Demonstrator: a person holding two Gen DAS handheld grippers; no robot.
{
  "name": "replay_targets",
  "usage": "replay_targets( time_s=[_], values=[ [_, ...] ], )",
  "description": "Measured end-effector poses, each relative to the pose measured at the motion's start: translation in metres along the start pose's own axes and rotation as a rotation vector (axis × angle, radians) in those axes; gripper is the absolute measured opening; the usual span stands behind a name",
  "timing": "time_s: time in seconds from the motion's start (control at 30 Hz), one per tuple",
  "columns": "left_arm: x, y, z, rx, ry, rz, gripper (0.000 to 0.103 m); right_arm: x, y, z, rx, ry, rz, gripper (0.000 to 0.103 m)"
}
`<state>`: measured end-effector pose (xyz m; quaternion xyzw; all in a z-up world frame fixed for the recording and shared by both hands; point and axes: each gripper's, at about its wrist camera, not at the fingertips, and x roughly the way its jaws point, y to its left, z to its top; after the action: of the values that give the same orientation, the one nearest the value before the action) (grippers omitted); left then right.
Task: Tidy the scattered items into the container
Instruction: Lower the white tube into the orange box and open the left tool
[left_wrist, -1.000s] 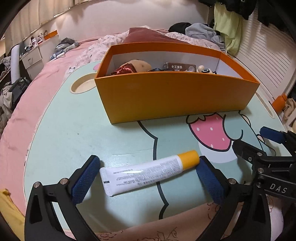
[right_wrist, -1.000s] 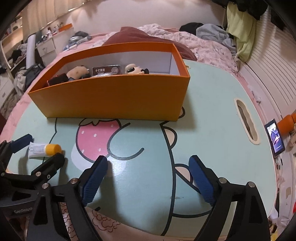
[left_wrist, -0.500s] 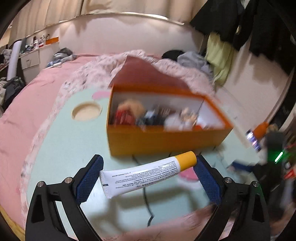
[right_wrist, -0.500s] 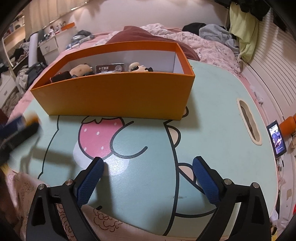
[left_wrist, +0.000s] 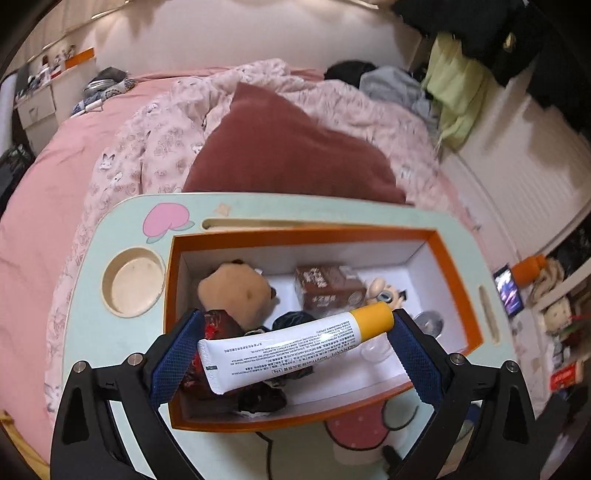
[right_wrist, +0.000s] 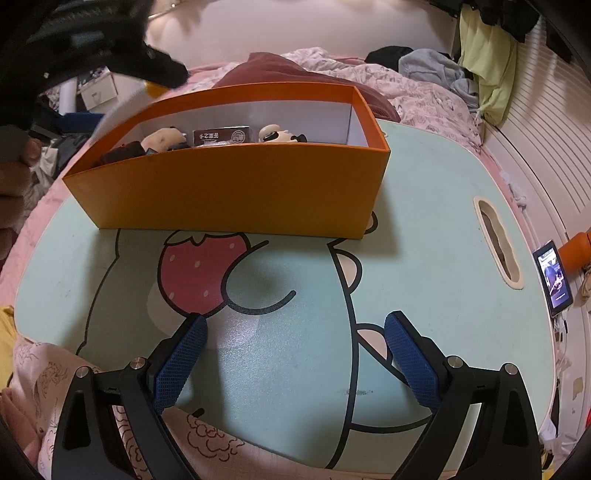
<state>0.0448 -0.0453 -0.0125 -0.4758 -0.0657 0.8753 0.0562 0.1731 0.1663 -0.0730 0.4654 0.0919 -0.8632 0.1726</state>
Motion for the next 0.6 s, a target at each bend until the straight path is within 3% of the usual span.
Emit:
replay_targets(
  time_s=[0.07, 0.2, 0.23, 0.33, 0.5, 0.6],
  values=[
    [0.004, 0.0, -0.002, 0.006, 0.024, -0.016, 0.098, 0.0, 0.0, 0.0, 0.0, 0.0, 0.0, 0.097],
    [0.005, 0.014, 0.003, -0.095, 0.075, -0.19, 0.098, 0.0, 0.0, 0.0, 0.0, 0.0, 0.001, 0.097],
    [0.006, 0.014, 0.003, -0.085, 0.105, -0.202, 0.098, 0.0, 0.001, 0.0, 0.0, 0.0, 0.0, 0.097],
    [-0.007, 0.004, -0.001, -0.016, 0.062, -0.234, 0.098, 0.0, 0.001, 0.0, -0.001, 0.0, 0.001, 0.097],
    [0.005, 0.015, 0.001, -0.095, 0.128, -0.34, 0.098, 0.001, 0.002, 0.0, -0.002, 0.0, 0.002, 0.097],
    [0.0, 0.014, 0.001, -0.088, 0.088, -0.318, 0.098, 0.001, 0.003, 0.001, -0.003, 0.0, 0.002, 0.097]
  ],
)
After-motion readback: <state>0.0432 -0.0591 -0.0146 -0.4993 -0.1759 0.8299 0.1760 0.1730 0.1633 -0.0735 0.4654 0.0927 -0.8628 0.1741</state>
